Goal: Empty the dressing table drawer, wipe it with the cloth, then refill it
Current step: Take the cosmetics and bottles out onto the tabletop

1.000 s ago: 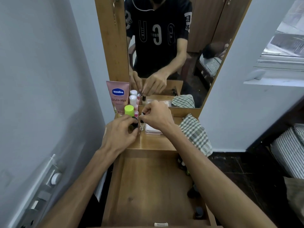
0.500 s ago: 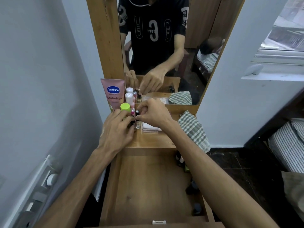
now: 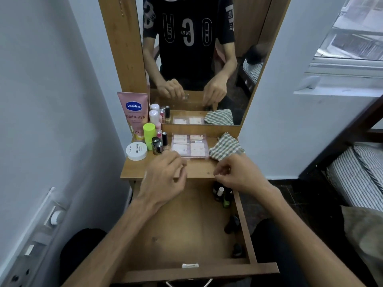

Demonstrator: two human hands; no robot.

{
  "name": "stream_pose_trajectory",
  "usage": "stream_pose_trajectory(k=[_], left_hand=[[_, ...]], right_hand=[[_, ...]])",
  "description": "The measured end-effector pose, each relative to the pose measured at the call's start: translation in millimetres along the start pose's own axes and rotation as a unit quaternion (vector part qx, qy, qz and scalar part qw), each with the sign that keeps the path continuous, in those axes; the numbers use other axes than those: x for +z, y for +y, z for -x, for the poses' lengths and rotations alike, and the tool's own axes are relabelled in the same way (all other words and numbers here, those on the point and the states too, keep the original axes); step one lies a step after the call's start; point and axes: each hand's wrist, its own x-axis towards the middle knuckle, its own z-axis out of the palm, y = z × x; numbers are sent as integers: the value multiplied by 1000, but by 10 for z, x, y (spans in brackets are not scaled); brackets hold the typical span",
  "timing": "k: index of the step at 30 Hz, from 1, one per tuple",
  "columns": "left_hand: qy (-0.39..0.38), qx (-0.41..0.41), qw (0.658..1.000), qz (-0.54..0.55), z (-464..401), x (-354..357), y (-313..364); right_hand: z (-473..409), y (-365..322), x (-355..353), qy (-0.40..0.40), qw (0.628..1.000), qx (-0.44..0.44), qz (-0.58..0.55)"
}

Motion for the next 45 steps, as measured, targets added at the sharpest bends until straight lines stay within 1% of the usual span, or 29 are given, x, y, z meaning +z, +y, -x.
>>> stream_pose_trajectory(k=[3, 5, 8, 10, 17, 21, 24, 27, 31, 35, 38, 41, 45], left_hand=[[-86, 16, 995, 35, 119, 205, 269], [-138, 12, 989, 41, 180, 374, 421], [-223, -10, 975, 10, 229, 612, 595], [-250, -20, 968, -9, 243, 739, 661], [-236, -54, 970, -13, 180, 1003, 754], [-220, -51, 974, -8, 178, 1050, 729], [-225, -41, 973, -10, 198, 975, 700], [-220, -48, 974, 4, 240, 786, 680], [-184, -76, 980, 21, 269, 344, 583], [-161, -82, 983, 26, 233, -156, 352], [-125, -90, 988, 12, 159, -472, 90], [-86, -108, 990, -31, 34, -691, -164], [-61, -124, 988, -62, -145, -788, -412]], right_hand=[[229, 152, 98, -13, 998, 36, 49], [342, 226, 190, 2, 994, 48, 93], [444, 320, 312, 20, 989, 66, 130], [472, 372, 397, 20, 988, 69, 133], [467, 460, 506, 58, 989, 78, 110], [446, 465, 538, 54, 989, 84, 111], [436, 455, 528, 53, 990, 90, 94], [448, 405, 500, 48, 993, 77, 81], [447, 188, 404, 52, 997, 41, 43], [355, -187, 209, 41, 999, -21, -15], [206, -486, 71, 51, 995, -63, -52], [-55, -752, 21, 76, 991, -90, -70], [-432, -988, 71, 113, 987, -93, -71]])
